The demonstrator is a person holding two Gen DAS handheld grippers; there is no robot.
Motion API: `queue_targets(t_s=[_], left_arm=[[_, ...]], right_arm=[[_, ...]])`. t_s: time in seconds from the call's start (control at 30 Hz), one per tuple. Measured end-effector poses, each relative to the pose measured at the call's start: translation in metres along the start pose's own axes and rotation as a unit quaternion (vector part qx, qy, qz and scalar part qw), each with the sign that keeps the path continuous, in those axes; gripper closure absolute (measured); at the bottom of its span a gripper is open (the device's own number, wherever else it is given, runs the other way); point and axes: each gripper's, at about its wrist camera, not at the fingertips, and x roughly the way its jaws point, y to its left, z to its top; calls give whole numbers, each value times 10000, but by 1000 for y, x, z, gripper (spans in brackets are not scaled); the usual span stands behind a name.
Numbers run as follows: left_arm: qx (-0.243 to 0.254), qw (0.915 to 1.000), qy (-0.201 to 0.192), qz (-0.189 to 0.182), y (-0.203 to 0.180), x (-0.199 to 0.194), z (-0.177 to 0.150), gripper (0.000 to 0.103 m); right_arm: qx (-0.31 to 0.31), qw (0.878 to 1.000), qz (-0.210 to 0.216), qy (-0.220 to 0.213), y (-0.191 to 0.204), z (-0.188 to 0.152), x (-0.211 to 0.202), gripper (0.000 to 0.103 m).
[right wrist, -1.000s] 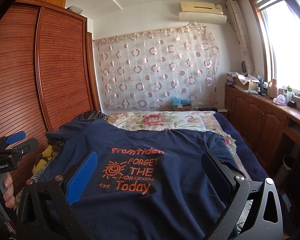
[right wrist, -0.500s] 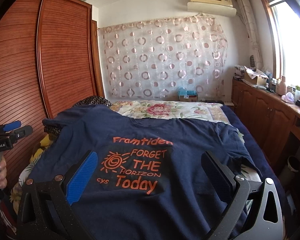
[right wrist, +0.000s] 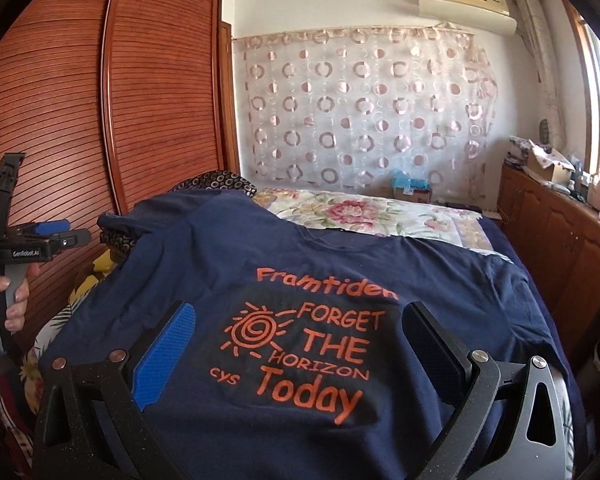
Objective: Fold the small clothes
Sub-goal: 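Move the left gripper to the shirt's side edge and grasp it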
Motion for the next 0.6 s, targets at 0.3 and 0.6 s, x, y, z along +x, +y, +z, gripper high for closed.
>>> queue_targets(t_s=[0.3, 0.6], left_arm=[[-379, 9992, 97, 50, 43, 28, 32, 26], [-930, 9923, 799, -180, 83, 79, 59, 60]], right_arm=[[-447, 9988, 64, 198, 5, 14, 27, 1], [-338, 9983, 317, 362, -1, 19, 25, 1]])
